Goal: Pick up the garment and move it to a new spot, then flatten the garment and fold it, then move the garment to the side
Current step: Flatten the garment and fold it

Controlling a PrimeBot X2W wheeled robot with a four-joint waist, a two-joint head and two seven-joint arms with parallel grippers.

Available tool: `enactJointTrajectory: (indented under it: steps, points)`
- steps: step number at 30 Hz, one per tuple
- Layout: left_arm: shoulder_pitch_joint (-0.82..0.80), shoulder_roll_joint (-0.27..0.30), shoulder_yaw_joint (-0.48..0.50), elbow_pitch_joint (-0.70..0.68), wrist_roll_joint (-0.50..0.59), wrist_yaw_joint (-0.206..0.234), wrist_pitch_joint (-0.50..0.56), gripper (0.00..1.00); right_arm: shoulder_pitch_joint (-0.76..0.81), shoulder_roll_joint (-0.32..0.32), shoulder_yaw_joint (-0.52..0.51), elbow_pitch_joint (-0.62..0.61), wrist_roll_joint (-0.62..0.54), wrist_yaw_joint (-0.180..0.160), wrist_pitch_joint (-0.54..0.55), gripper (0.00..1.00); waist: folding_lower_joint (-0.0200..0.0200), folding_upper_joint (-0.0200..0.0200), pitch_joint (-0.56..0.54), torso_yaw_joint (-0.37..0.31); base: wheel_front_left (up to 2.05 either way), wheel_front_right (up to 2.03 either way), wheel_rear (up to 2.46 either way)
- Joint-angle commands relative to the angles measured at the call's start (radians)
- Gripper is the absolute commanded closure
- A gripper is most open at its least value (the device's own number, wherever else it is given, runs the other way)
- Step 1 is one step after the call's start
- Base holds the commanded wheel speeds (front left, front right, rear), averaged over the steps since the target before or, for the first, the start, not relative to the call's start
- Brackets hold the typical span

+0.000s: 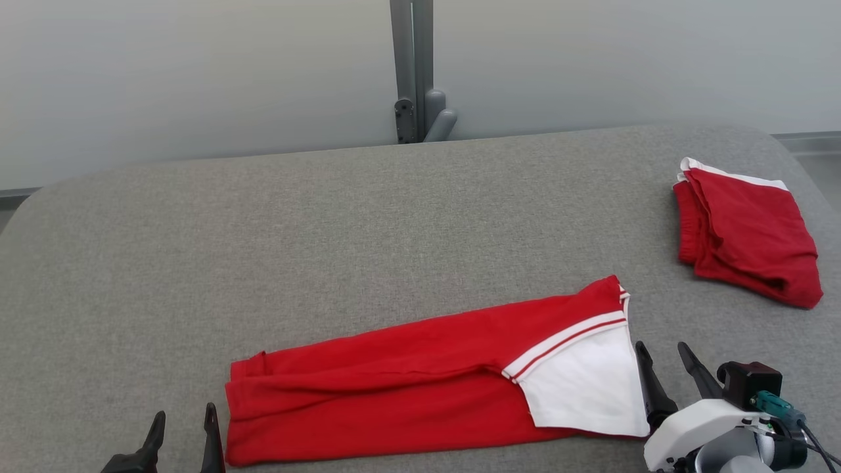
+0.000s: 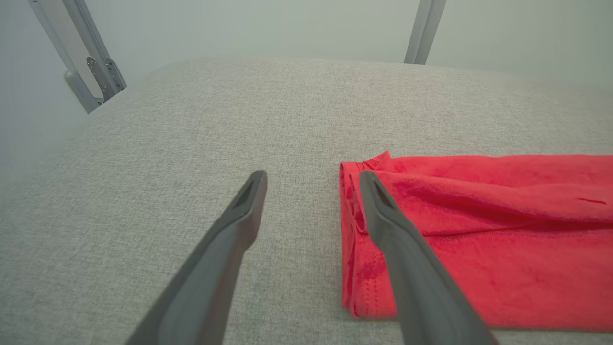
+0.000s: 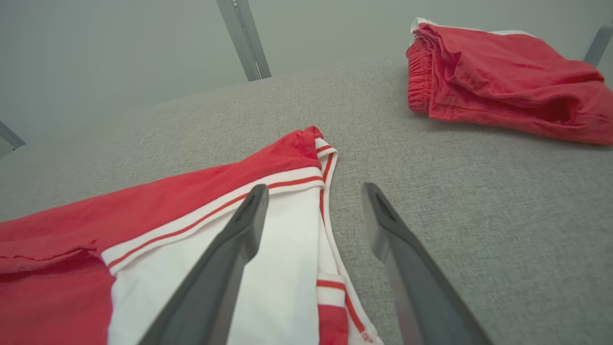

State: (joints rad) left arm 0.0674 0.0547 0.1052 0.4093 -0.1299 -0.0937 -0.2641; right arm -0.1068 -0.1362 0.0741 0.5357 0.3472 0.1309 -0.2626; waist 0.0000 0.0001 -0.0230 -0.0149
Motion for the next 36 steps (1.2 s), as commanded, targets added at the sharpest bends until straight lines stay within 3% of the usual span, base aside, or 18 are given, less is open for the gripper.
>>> enactJointTrajectory:
  steps: [1,13,21,22,24,30,36]
  points:
    - [0.01,0.001,0.0,-0.006,0.006,-0.005,0.0,0.0,0.009,0.001,-0.013,0.008,-0.021,0.0,-0.002,0.0,0.0,-0.0001,0.004,0.016,0.0,0.0,0.0]
    - [-0.027,-0.003,-0.055,0.0,-0.009,-0.015,0.0,0.0,-0.118,0.011,-0.065,0.232,-0.095,-0.001,0.004,0.0,0.0,-0.0001,0.077,0.091,0.0,0.0,0.0]
    - [-0.04,-0.003,-0.056,0.003,-0.012,-0.006,0.001,0.0,-0.189,0.026,-0.018,0.392,-0.058,0.0,0.051,0.0,0.0,-0.0001,0.088,0.108,0.0,0.0,0.0]
    - [-0.04,-0.003,-0.056,0.003,-0.012,-0.005,0.001,0.0,-0.193,0.028,-0.006,0.404,-0.05,0.0,0.054,0.04,0.0,-0.0001,0.089,0.109,0.0,0.0,0.0]
    - [-0.041,-0.003,-0.056,0.002,-0.014,-0.005,0.001,0.0,-0.198,0.032,0.021,0.427,-0.024,0.001,0.064,1.0,0.0,-0.0001,0.09,0.111,0.0,0.0,0.0]
    - [-0.032,-0.003,-0.058,0.005,-0.021,-0.004,0.001,0.0,-0.216,-0.032,0.003,0.459,0.023,-0.003,0.025,1.0,0.0,-0.0001,0.085,0.108,0.0,0.0,0.0]
    - [-0.021,-0.003,-0.065,0.007,-0.027,-0.002,0.001,0.0,-0.231,-0.079,-0.158,0.448,-0.007,-0.002,-0.002,1.0,0.0,-0.0001,0.073,0.104,0.0,0.0,0.0]
